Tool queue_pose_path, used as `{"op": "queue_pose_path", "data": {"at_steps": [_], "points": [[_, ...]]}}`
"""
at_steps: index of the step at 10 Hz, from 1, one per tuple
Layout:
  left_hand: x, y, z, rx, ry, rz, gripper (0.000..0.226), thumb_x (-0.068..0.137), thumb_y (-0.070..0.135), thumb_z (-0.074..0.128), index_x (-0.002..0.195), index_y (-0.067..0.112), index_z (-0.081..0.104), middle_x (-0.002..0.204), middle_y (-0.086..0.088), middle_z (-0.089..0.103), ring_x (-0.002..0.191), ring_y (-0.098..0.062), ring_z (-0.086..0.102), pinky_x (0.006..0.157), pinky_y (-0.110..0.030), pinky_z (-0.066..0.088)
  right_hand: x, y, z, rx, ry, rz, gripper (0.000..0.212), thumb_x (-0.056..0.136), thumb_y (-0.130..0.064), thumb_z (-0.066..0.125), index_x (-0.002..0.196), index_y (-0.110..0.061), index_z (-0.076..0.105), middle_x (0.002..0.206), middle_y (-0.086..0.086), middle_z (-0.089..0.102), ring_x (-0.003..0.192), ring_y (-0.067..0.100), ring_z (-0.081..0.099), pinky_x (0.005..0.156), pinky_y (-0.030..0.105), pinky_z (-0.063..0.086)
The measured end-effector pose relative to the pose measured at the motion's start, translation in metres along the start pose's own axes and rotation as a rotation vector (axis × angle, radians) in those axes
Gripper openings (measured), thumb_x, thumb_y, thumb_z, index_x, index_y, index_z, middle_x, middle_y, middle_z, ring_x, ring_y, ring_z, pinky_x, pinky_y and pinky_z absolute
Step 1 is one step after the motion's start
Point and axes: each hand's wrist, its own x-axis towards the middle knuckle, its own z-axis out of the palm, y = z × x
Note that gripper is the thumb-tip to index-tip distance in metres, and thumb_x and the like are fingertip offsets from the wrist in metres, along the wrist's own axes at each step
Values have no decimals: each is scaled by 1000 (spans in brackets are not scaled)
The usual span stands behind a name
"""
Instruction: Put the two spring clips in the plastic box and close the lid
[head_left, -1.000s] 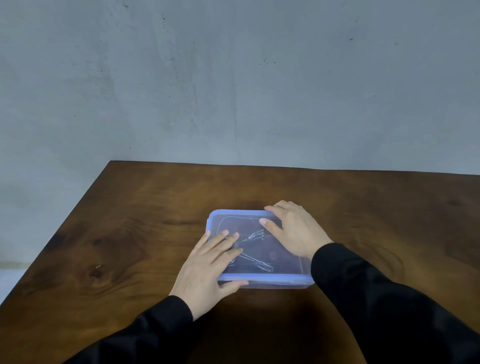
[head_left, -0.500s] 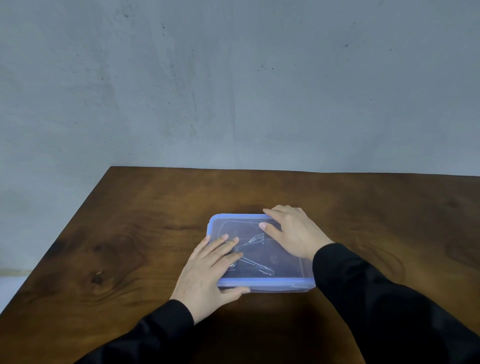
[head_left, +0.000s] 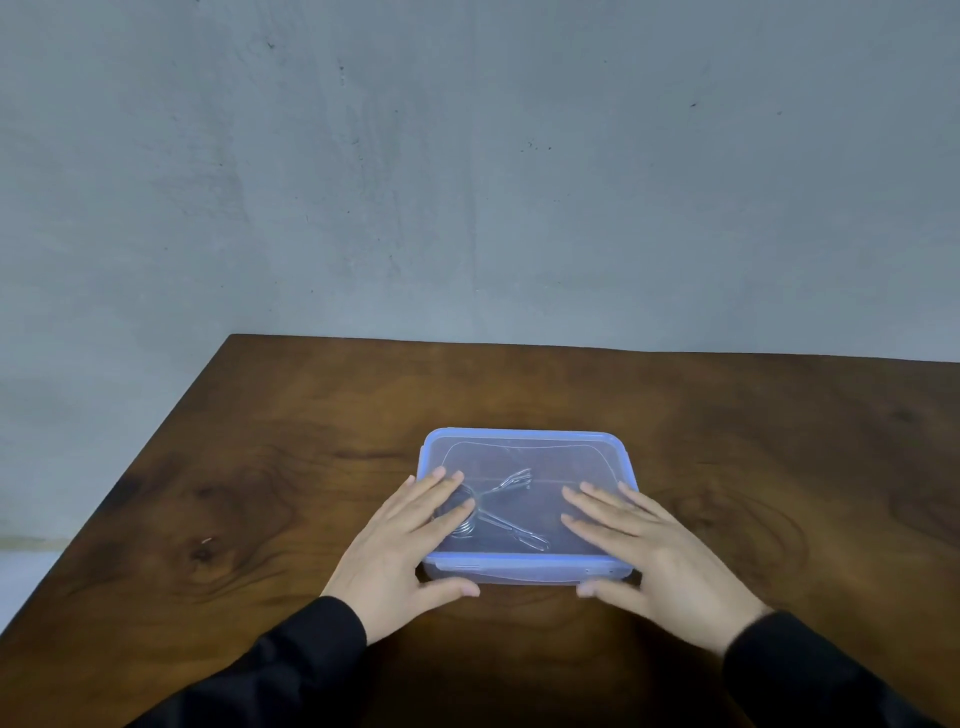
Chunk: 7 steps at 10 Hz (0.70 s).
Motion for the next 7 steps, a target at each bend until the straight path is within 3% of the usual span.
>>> {"op": "queue_pose_path", "data": {"at_steps": [3,4,5,6,7], "points": [[-1,-3,8,-31,46,10,82,87,72,55,149,20,47,161,1,35,152,-17,20,124,-34,12,-3,-2,23,-215,161,-37,52,99,-44,49,141,-16,62,152,-3,54,143,14,46,121,37,27],[-2,-4,8,-13,24,14,82,87,73,52,150,20,47,161,2,34,153,-15,18,124,-33,10,-3,-2,23,-200,109,0,54,99,-47,49,144,-18,59,154,-6,51,145,12,43,123,34,23],[-2,-2,2,3,-2,2,79,91,72,45,152,22,42,163,5,29,153,-13,14,123,-29,5,-4,-6,18,-125,41,39,59,100,-54,46,151,-23,48,160,-11,39,151,5,29,126,27,12],[-6,-5,-6,-95,70,-4,68,101,59,36,155,18,37,165,2,27,153,-16,17,124,-32,8,-11,-7,9,41,57,84,66,101,-64,37,156,-30,35,163,-22,26,152,-4,18,124,18,6],[-25,-2,-21,-246,246,-242,59,103,57,32,152,27,42,158,9,40,148,-13,31,120,-28,21,-22,-8,-5,299,238,254,58,101,-61,37,150,-31,50,156,-22,45,146,-2,37,119,21,28]]}}
